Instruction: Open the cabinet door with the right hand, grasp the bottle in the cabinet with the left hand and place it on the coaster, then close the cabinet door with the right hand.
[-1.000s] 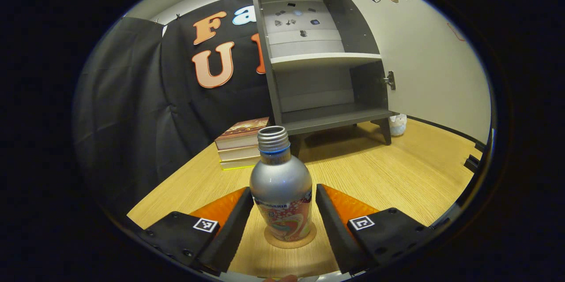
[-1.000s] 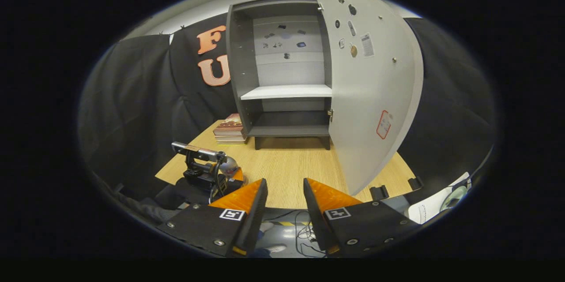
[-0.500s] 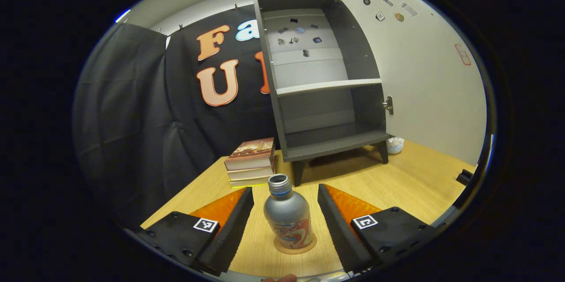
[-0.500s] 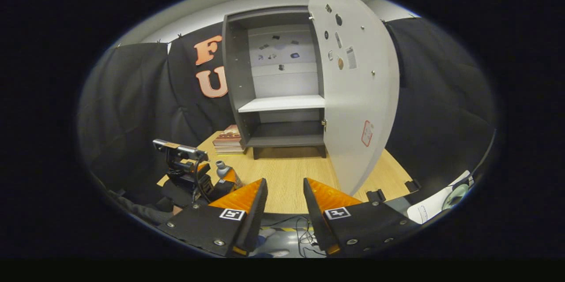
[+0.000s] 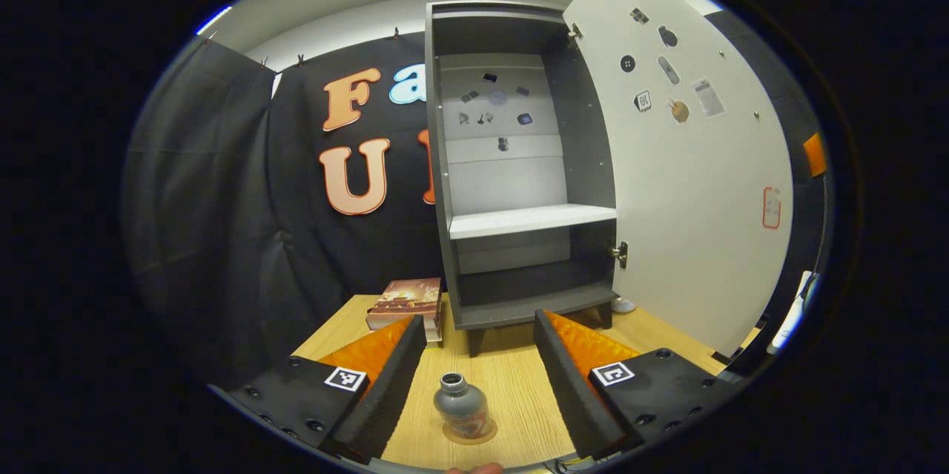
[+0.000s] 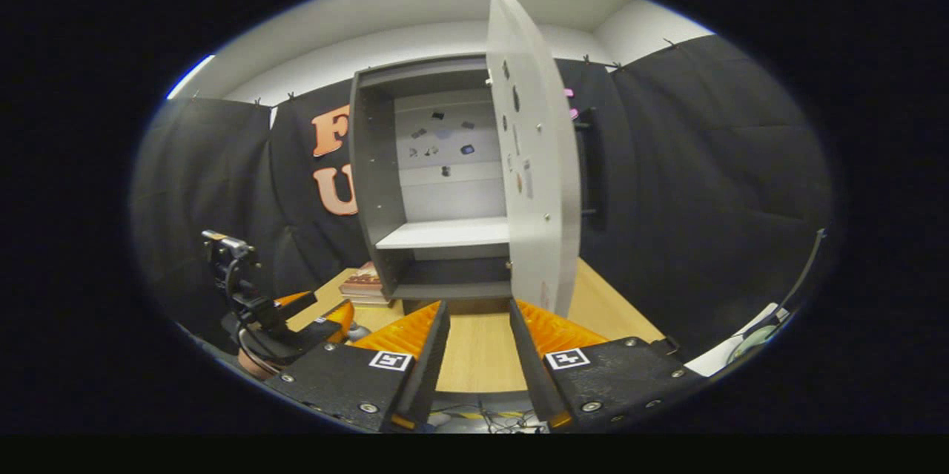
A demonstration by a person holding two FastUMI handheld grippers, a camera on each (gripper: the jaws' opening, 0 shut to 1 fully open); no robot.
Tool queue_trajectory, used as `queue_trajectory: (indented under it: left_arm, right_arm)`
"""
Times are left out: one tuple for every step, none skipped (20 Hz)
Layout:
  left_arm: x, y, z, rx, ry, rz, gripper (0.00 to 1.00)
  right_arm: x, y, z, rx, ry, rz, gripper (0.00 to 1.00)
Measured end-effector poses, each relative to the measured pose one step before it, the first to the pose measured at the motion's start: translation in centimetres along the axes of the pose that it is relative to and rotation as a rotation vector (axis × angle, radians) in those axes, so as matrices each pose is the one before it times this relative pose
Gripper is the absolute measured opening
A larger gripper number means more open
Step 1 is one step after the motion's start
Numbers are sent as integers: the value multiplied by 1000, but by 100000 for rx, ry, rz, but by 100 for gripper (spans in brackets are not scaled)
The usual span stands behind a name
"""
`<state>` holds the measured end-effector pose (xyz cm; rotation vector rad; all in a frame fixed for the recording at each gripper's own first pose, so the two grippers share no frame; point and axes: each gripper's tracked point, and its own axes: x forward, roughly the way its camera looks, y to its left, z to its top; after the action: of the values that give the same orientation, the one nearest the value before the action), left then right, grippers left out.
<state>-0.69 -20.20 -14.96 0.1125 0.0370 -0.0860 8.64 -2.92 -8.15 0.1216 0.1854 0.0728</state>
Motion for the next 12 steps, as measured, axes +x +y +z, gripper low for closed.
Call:
queue_trajectory:
  left_arm:
    - [-35, -41, 535, 390, -332, -1138, 95]
    - [-73, 48, 573, 868, -209, -439, 95]
    - [-156, 259, 423, 885, -552, 87, 95]
    - [-111, 333, 246, 432, -116, 486, 95]
    - [-57, 248, 183, -118, 235, 349, 95]
    - [-118, 134, 42, -523, 587, 327, 95]
    - [-116, 275, 107, -189, 658, 660, 95]
    - [-9, 288, 167, 48, 184, 651, 95]
    - [-100, 311, 230, 410, 16, 680, 95]
    - [-43, 273, 106, 537, 180, 789, 95]
    - [4, 203, 55, 261, 47, 610, 95]
    - [-185, 280, 124, 170, 31, 611, 95]
  right_arm:
    - [-15, -990, 1051, -272, -2008, -1234, 51]
    - [84, -1037, 966, -323, -1796, -1037, 55]
    - [90, -859, 709, -526, -1451, -943, 51]
    - [-116, -922, 717, -722, -1812, -1119, 55]
    - [49, -802, 720, -597, -1427, -1018, 55]
    - [94, -833, 624, -138, -1166, -1047, 51]
    - [192, -714, 564, -7, -1023, -639, 47]
    - [134, -686, 463, 35, -768, -101, 55]
    - [260, -620, 140, -143, -82, -193, 51]
    - [312, -632, -108, -378, 276, -391, 51]
    - [579, -601, -31, -138, 204, -546, 51]
    - [418, -548, 99, 500, -351, -112, 52]
